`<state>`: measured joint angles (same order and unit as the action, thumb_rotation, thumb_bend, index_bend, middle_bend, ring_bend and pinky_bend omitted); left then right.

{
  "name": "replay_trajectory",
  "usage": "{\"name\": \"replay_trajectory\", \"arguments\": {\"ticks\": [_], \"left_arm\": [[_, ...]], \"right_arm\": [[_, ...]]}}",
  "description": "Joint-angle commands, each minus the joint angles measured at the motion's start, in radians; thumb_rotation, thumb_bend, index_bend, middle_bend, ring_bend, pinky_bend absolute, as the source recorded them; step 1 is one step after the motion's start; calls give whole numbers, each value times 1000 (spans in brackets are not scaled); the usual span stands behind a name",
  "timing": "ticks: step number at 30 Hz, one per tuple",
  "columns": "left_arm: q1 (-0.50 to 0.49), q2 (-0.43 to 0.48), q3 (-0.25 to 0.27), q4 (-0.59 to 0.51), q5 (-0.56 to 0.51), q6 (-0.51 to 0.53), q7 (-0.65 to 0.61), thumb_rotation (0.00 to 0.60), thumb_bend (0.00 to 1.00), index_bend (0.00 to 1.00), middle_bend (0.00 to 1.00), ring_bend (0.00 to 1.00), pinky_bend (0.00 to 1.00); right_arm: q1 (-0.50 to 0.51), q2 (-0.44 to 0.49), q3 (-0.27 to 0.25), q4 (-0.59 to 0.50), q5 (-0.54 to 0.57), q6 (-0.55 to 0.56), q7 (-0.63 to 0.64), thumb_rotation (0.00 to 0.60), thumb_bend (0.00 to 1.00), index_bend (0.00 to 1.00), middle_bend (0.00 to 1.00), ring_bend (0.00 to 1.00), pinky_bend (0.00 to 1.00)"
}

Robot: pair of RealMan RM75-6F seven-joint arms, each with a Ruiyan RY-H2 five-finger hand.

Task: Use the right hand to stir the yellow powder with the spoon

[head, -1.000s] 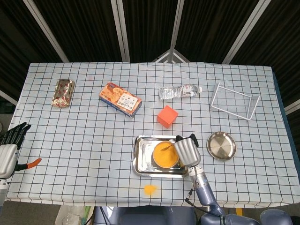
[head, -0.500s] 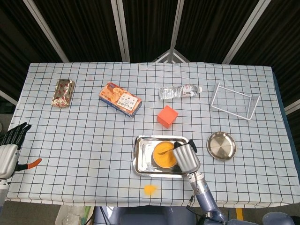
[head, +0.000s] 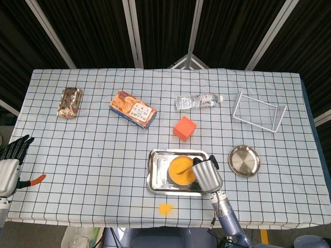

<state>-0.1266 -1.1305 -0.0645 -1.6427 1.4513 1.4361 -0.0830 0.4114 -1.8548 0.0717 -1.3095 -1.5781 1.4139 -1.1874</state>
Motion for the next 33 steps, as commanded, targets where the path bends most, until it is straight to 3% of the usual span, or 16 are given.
{"name": "replay_trajectory", "arguments": {"ticks": [1, 9, 17, 33], "left_arm": [[0, 0, 0, 0, 0, 0, 0, 600, 0, 0, 0, 0, 0], [-1, -1, 0, 1, 1, -1, 1, 600, 0, 0, 0, 0, 0], [0, -1, 1, -1, 4, 1, -3, 600, 0, 0, 0, 0, 0], [0, 2, -2, -1, 1, 3, -10, 600, 0, 0, 0, 0, 0]], "right_arm": [[2, 5, 7, -4, -2, 1, 5, 600, 733, 871, 997, 1000, 828], [1, 32, 23, -24, -7, 9, 4, 600, 734, 871, 997, 1000, 828], [-23, 56, -1, -46, -14, 16, -8, 600, 734, 871, 997, 1000, 828], [-46, 20, -14, 3, -4, -1, 4, 600, 734, 871, 997, 1000, 828]]}}
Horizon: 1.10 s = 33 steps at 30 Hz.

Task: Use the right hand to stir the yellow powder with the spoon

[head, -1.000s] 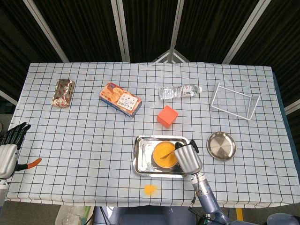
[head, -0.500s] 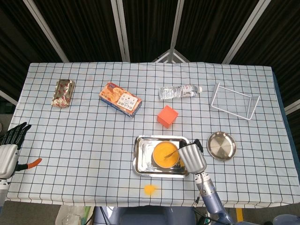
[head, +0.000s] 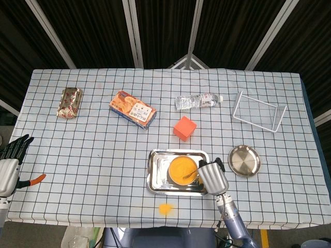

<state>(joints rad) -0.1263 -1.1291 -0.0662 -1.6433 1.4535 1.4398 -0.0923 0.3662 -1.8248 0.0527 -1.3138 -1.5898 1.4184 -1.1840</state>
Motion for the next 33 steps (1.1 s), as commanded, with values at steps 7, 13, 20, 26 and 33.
{"name": "replay_trajectory", "arguments": {"ticks": [7, 13, 20, 26, 33], "left_arm": [[-2, 4, 0, -6, -9, -12, -5, 600, 0, 0, 0, 0, 0], [-1, 3, -2, -7, -12, -10, -6, 600, 0, 0, 0, 0, 0], [-3, 5, -2, -8, -16, -15, -8, 600, 0, 0, 0, 0, 0], [-3, 5, -2, -9, -16, -16, -7, 600, 0, 0, 0, 0, 0], [-3, 5, -2, -9, -13, -15, -8, 600, 0, 0, 0, 0, 0]], "right_arm": [[10, -38, 37, 26, 32, -20, -1, 600, 735, 873, 997, 1000, 828], [28, -60, 74, 37, 61, -37, -7, 600, 735, 874, 997, 1000, 828], [41, -88, 86, 68, 79, -48, 3, 600, 735, 874, 997, 1000, 828], [56, -107, 99, 78, 81, -45, 14, 600, 735, 874, 997, 1000, 828], [67, -99, 106, 58, 73, -35, 7, 600, 736, 874, 997, 1000, 828]]}}
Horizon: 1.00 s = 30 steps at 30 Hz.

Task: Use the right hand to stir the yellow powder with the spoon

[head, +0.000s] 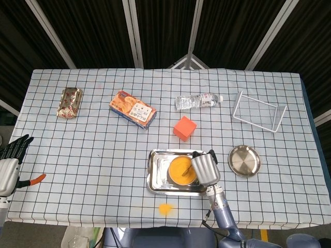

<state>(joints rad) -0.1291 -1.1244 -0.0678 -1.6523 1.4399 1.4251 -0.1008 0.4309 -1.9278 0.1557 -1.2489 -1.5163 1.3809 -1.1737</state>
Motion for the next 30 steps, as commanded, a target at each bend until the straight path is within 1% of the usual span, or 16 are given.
{"name": "replay_trajectory", "arguments": {"ticks": [1, 11, 17, 22, 25, 28, 30], "left_arm": [[0, 0, 0, 0, 0, 0, 0, 600, 0, 0, 0, 0, 0], [0, 0, -1, -1, -2, 0, 2, 600, 0, 0, 0, 0, 0], [0, 0, -1, -1, -2, -1, 0, 600, 0, 0, 0, 0, 0], [0, 0, 1, -2, 3, 2, -1, 600, 0, 0, 0, 0, 0], [2, 0, 2, -2, 5, 4, -1, 600, 0, 0, 0, 0, 0], [2, 0, 1, -3, 2, 2, 0, 600, 0, 0, 0, 0, 0], [1, 0, 1, -4, 0, 0, 2, 600, 0, 0, 0, 0, 0]], "right_arm": [[4, 7, 6, -13, -1, 4, -6, 600, 736, 874, 997, 1000, 828], [12, 21, 18, -31, 15, 5, -19, 600, 736, 874, 997, 1000, 828], [12, 32, 9, -41, 14, 9, -33, 600, 736, 874, 997, 1000, 828], [10, 49, -6, -79, -3, 19, -57, 600, 736, 874, 997, 1000, 828], [16, 70, -5, -114, -18, 24, -84, 600, 735, 874, 997, 1000, 828], [19, 92, -4, -151, -24, 24, -123, 600, 736, 874, 997, 1000, 828], [17, 106, -16, -164, -27, 17, -158, 600, 735, 874, 997, 1000, 828]]}}
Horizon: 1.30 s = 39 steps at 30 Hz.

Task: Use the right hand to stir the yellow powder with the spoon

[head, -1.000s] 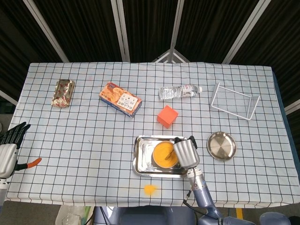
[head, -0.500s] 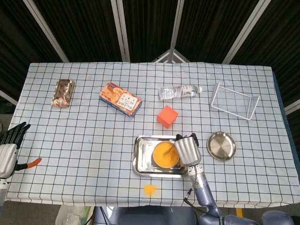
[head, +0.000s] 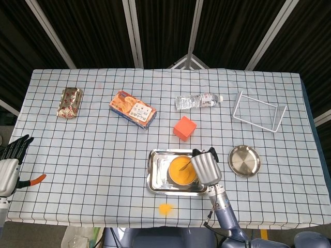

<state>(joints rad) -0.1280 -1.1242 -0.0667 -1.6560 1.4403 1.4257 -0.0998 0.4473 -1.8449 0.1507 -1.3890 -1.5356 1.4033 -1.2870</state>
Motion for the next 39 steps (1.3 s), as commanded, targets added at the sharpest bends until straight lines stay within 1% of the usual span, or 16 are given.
{"name": "replay_trajectory", "arguments": {"ticks": [1, 9, 12, 16, 19, 21, 23, 29, 35, 39], "left_arm": [[-1, 0, 0, -1, 0, -1, 1, 600, 0, 0, 0, 0, 0], [0, 1, 0, -2, -1, 0, -1, 600, 0, 0, 0, 0, 0], [-2, 1, -1, -1, -2, -4, -1, 600, 0, 0, 0, 0, 0], [-1, 2, -1, -2, -1, -3, -2, 600, 0, 0, 0, 0, 0], [-1, 2, -1, -2, -1, -2, -2, 600, 0, 0, 0, 0, 0], [-1, 2, -1, -1, -2, -3, -3, 600, 0, 0, 0, 0, 0], [-1, 2, -1, -2, -2, -3, -2, 600, 0, 0, 0, 0, 0], [-1, 2, -1, -2, -3, -3, -1, 600, 0, 0, 0, 0, 0], [-1, 1, -1, -2, -4, -3, 1, 600, 0, 0, 0, 0, 0], [0, 1, -1, -2, -3, -2, 3, 600, 0, 0, 0, 0, 0]], "right_arm": [[0, 25, -13, -25, -8, -7, -50, 600, 736, 874, 997, 1000, 828], [6, 26, -27, -20, -14, -22, -79, 600, 736, 875, 997, 1000, 828], [9, 36, -47, -4, -28, -37, -112, 600, 736, 875, 997, 1000, 828], [9, 20, -38, -10, -26, -30, -87, 600, 736, 876, 997, 1000, 828], [17, 29, -47, -8, -42, -40, -113, 600, 736, 877, 997, 1000, 828], [11, 24, -39, -19, -35, -30, -92, 600, 735, 877, 997, 1000, 828], [-5, 13, -25, -29, 1, -21, -79, 600, 736, 877, 997, 1000, 828], [-13, 29, -14, -59, 6, -5, -46, 600, 736, 877, 997, 1000, 828], [-19, 99, 27, -96, 13, 22, -7, 600, 736, 876, 997, 1000, 828], [-44, 156, 36, -92, 38, 37, 27, 600, 736, 877, 997, 1000, 828]]}}
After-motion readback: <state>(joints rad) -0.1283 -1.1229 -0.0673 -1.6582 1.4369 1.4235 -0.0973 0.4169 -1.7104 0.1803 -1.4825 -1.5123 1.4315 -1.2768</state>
